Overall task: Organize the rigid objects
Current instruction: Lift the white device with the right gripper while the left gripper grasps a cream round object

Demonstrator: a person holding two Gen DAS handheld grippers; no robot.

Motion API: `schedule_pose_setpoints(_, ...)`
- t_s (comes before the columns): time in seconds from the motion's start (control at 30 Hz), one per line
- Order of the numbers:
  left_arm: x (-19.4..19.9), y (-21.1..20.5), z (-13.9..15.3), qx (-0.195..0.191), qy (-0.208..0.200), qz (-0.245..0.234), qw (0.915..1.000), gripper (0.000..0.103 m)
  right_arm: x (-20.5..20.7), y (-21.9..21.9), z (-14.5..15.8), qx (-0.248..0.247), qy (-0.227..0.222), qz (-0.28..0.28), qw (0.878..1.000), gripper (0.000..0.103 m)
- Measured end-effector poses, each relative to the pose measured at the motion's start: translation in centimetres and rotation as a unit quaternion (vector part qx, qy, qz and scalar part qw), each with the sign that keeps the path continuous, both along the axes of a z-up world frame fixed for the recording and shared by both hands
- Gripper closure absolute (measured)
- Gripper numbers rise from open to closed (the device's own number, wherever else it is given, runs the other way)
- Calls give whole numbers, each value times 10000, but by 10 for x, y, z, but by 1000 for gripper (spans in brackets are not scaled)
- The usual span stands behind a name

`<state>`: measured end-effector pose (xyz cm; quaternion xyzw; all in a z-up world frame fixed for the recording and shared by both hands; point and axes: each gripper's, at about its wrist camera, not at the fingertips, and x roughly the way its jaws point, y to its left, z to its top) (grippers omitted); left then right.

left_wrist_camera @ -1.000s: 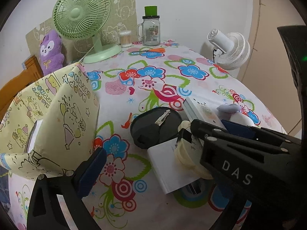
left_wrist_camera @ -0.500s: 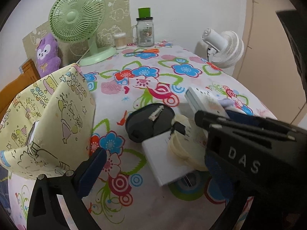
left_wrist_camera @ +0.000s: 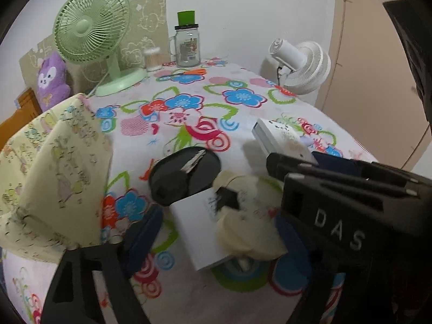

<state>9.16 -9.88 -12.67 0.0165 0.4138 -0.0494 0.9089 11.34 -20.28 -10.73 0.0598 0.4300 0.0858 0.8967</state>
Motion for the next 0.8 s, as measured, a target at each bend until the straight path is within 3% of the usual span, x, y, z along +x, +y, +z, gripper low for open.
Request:
schedule_pose_setpoints(0.13,0,-1,1,32,-80,13,10000,29,0,-5,0,-9,-14,-61,10000,56)
schedule_pose_setpoints(0.2,-3,-1,4,76,-175,44,9998,43,1,-7,0,-18,-6,-114,9999,56)
schedule_pose_setpoints(0.23,-5,0,7,12,-222,3,9998,61,1,-8,0,-12,-1,-130,9999,56)
schedule_pose_setpoints(0.33,-8,-1,8,-20,-237,-24,9997,62,0,-7,-1,-19,9,-124,9999,56)
schedule_pose_setpoints(0.47,-12,0,13,-53,-354,-31,9994,73,-1,-7,0,-20,14,-127,9999,56)
schedule_pose_setpoints(0.8,-18,2,29,-24,-592,-96,9982,88,-5,-6,4,-68,-38,-172,9998,56)
